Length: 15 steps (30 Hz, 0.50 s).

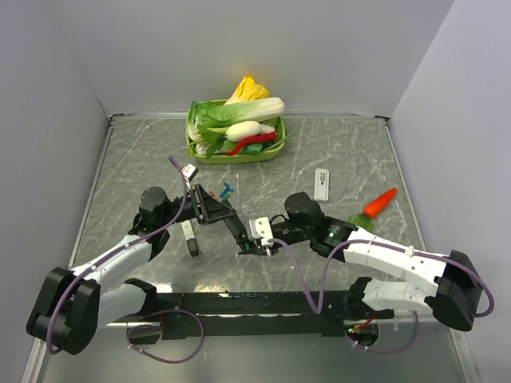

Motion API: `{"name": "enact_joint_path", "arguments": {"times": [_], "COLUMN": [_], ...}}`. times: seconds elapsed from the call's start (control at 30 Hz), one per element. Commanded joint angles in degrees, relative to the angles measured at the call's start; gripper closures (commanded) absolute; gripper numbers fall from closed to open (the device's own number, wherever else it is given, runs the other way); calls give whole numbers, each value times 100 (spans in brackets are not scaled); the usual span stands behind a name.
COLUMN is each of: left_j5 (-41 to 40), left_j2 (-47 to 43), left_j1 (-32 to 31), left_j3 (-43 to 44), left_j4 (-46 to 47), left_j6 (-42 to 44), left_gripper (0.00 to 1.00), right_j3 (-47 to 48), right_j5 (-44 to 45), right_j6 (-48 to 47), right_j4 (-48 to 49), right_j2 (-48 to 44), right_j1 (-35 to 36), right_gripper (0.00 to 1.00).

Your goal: Load the batteries into the remote control

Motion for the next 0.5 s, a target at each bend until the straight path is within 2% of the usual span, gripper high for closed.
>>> {"name": "enact_joint_path", "arguments": {"times": [0.0, 0.07, 0.23, 0.47], "left_j5": [703, 588, 615, 667], "left_j2": [-335, -388, -396, -414], "left_j1": [-116, -116, -116, -116], "left_j3": [507, 621, 657, 542], "left_j4": [-1049, -1514, -1736, -1147], "left_j6": [339, 682, 894, 394], "left_gripper": [99, 99, 99, 99], "right_j3": [73, 152, 74, -32], "right_j5": [471, 462, 471, 356], "right_j6": [-129, -24, -14, 109], "right_j4": [-879, -844, -624, -413], "right_j2": [103, 103, 146, 279], "right_j1": [-258, -249, -275, -275], "right_gripper": [64, 64, 64, 64]}}
